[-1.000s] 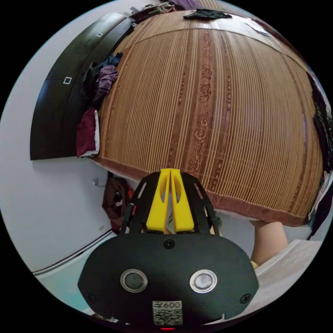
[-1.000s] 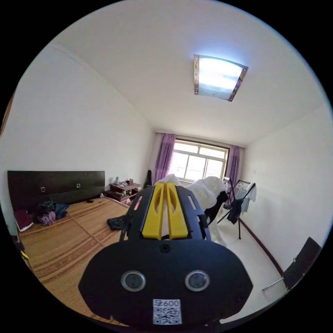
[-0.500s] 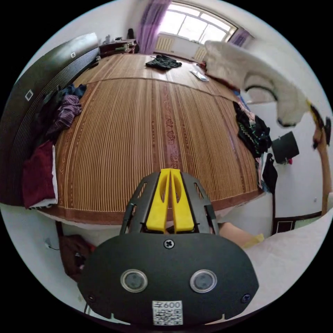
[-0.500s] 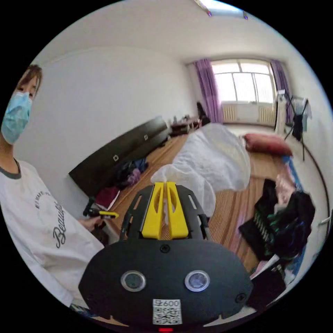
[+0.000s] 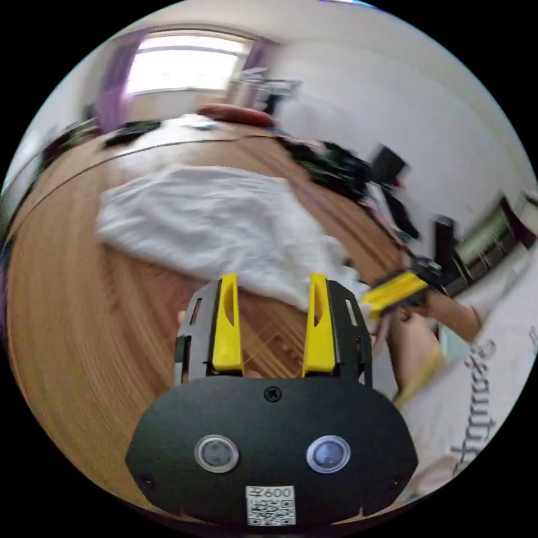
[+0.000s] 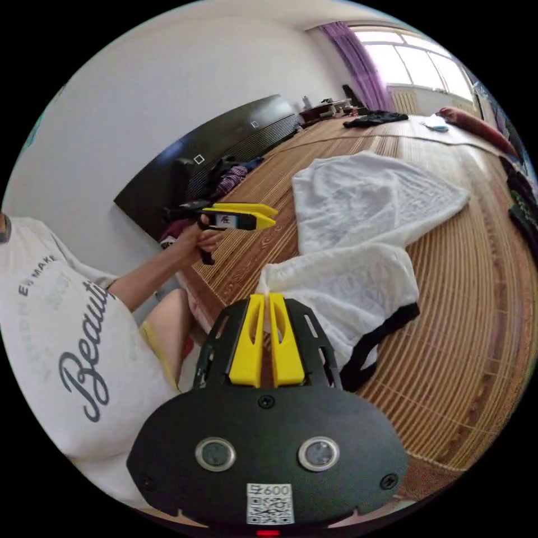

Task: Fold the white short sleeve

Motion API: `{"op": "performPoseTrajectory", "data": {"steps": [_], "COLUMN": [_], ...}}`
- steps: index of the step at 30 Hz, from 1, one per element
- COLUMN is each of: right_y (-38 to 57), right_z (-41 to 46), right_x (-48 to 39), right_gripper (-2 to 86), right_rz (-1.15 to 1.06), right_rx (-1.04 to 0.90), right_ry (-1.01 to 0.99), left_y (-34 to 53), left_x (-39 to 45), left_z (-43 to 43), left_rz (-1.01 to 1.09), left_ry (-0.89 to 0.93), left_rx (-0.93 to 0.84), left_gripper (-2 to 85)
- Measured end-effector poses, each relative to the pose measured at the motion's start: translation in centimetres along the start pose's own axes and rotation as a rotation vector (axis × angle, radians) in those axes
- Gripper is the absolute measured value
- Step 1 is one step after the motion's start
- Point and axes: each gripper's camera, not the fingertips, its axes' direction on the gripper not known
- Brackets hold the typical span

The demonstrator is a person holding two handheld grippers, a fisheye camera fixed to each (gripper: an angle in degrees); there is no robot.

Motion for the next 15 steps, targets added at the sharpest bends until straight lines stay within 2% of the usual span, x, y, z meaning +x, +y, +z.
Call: {"op": "performPoseTrajectory", "data": {"steps": [1, 4, 6, 8, 10, 13, 15], "right_y": [2.1, 5.6, 8.6, 11.7, 15.9, 19.4, 20.8], "right_z": [0.1, -2.2, -3.7, -5.3, -8.5, -11.5, -12.7], "right_x": [2.4, 4.2, 4.1, 4.4, 3.7, 0.3, -2.2], "right_gripper": [-0.9, -0.9, -0.9, -0.9, -0.8, -0.8, -0.7], "right_rz": [0.004, -0.104, -0.132, -0.058, 0.022, -0.048, -0.124], "right_rx": [0.062, 0.169, 0.268, 0.330, 0.459, 0.505, 0.478], "right_ry": [0.103, 0.170, 0.198, 0.192, 0.093, 0.163, 0.181], "left_y": [-0.1, 1.2, 2.9, 5.3, 9.5, 15.0, 17.6], "left_x": [2.1, 8.1, 13.3, 18.5, 25.0, 31.1, 33.2], "left_z": [0.1, -1.7, -3.3, -3.8, -3.1, -2.3, -3.6], "left_rz": [0.163, 0.457, 0.534, 0.473, 0.375, 0.300, 0.213], "left_ry": [-0.015, -0.095, -0.156, -0.261, -0.322, -0.453, -0.468], "left_rx": [-0.039, -0.100, -0.047, 0.019, 0.043, 0.036, 0.120], "left_gripper": [19.0, 20.4, 20.8, 21.6, 23.1, 23.3, 22.5]}}
